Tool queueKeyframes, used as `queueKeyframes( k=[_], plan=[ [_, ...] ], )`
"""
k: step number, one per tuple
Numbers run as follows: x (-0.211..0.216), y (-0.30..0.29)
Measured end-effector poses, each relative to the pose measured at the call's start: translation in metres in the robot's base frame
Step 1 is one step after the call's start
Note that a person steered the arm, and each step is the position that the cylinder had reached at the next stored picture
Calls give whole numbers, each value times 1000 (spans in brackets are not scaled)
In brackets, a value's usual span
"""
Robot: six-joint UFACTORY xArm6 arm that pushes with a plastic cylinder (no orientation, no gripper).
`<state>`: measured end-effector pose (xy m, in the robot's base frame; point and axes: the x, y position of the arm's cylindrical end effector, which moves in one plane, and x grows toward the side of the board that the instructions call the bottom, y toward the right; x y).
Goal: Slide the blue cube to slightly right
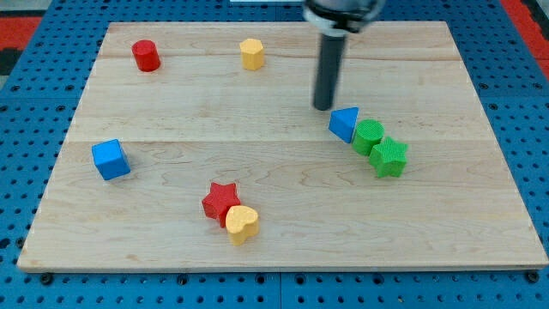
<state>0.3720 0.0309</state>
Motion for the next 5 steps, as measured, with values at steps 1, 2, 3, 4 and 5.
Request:
queueKeyframes(
  k=[1,2,3,4,5],
  plan=[
    [1,-113],
    [16,-209],
    [48,-276],
    [96,-310],
    [126,-260]
  ],
)
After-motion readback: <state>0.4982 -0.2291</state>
